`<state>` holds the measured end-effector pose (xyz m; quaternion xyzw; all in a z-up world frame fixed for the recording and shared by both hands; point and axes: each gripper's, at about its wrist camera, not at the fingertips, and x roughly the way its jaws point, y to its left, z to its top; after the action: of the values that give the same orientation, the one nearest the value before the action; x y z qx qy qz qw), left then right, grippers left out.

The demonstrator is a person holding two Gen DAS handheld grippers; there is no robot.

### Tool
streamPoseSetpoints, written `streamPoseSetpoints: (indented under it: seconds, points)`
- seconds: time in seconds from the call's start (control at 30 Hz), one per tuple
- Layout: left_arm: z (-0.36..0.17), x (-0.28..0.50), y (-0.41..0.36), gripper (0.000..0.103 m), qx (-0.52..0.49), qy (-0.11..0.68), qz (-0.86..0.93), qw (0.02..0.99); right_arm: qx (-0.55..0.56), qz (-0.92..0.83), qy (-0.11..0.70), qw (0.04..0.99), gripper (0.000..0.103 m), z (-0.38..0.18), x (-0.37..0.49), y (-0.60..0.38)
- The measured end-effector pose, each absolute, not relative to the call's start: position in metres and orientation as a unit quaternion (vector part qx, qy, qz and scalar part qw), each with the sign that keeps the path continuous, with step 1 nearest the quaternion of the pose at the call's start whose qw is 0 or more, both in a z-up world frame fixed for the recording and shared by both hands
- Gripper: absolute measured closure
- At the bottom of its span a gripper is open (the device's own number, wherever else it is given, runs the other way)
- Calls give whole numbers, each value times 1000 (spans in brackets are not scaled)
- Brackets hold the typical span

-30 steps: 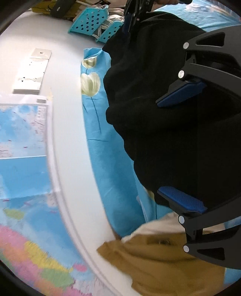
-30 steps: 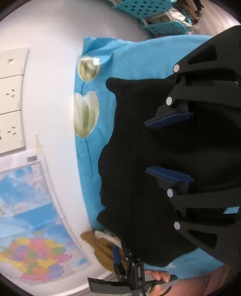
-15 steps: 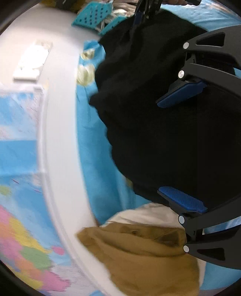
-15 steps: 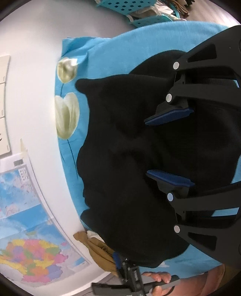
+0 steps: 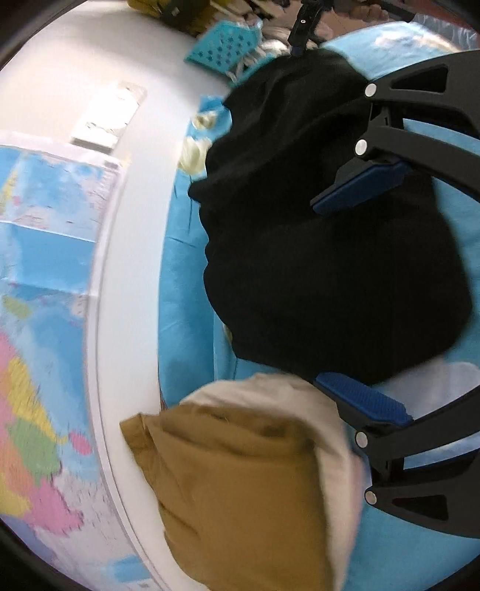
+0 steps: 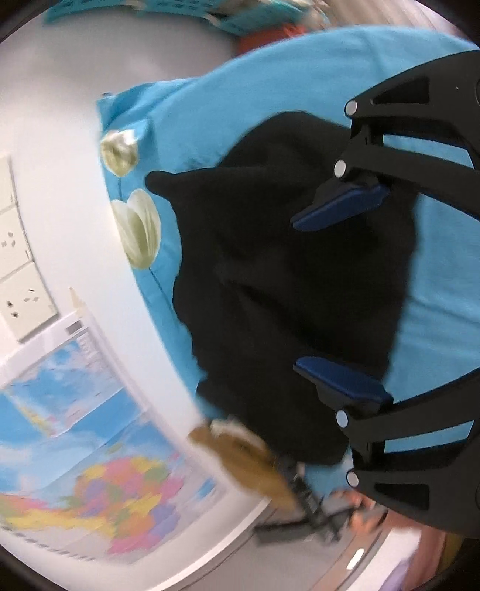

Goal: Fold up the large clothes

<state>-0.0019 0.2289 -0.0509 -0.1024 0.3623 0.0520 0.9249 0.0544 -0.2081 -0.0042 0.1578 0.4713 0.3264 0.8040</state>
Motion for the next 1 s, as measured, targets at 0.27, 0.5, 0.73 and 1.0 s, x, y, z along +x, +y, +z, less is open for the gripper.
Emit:
streamPoseSetpoints:
  seconds: [0.27,0.5,0.73,1.0]
  points:
    - [-69,-72,233,18,-218,365,-73,902,266,351,526,727,24,-35,10,-229]
    - [-105,-62,217,18,-277,416,-123,857,272,328,540,726,24,-52,17,-212]
    - [-121,-34,217,15,-333,408,-156,836,273,287,521,756,23,-55,29,-201]
    - [-120,-5,229,10,-383,389,-131,828,294,245,504,775,15,-58,43,-194]
